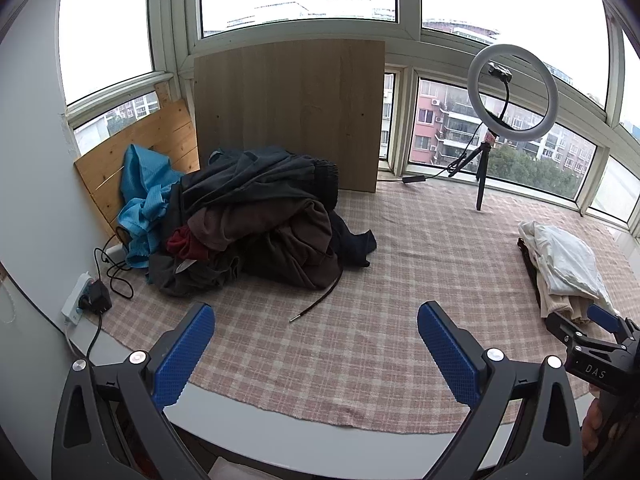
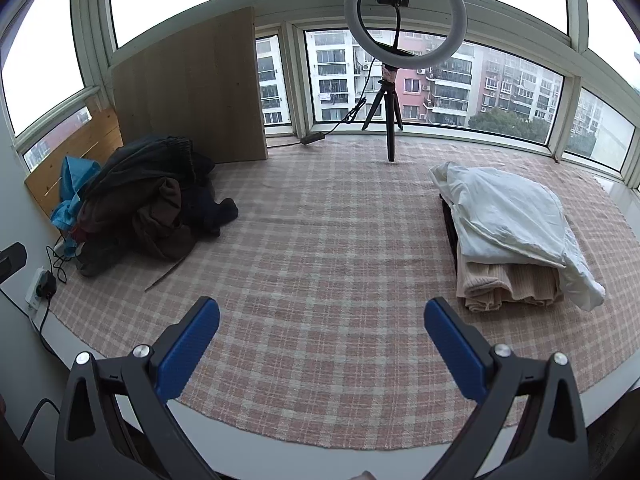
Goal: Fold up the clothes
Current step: 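Move both tools toward the heap of clothes by the wooden board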
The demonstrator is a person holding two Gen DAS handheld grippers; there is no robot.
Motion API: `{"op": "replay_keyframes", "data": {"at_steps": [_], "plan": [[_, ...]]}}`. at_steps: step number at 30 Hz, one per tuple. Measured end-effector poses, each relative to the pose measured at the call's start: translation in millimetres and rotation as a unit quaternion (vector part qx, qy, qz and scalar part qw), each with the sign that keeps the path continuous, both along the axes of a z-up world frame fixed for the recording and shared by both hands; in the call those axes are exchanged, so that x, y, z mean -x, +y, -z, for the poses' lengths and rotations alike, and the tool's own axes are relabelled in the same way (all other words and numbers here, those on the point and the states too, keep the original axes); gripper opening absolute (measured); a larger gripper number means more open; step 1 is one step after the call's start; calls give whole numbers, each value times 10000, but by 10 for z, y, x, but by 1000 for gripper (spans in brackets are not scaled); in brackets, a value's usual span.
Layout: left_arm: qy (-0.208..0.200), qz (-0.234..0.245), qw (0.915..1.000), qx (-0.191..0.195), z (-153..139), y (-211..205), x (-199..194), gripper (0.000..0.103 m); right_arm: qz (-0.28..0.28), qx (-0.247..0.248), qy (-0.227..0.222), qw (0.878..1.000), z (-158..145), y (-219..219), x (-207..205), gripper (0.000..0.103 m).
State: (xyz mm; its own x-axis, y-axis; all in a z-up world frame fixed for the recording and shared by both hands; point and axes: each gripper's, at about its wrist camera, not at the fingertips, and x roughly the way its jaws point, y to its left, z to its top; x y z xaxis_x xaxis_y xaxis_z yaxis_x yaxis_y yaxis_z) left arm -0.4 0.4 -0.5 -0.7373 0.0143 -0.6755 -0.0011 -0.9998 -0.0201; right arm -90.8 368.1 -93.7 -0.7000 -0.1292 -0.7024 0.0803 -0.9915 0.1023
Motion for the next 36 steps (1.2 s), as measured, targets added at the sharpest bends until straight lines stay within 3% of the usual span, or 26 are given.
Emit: {"op": "replay_keyframes", "data": {"at_steps": [8,19,36], "plan": [[-109,133,9998,115,54,39,48,102,-39,37,66,10000,-7,22,13,103],[-40,-165,9999,-22,65,-111,35,102,-49,148,21,9999,35,1,107,103],[-131,-339,9993,40,132,-210,-17,102,-705,14,-28,9975,80,-312,127,103]]}}
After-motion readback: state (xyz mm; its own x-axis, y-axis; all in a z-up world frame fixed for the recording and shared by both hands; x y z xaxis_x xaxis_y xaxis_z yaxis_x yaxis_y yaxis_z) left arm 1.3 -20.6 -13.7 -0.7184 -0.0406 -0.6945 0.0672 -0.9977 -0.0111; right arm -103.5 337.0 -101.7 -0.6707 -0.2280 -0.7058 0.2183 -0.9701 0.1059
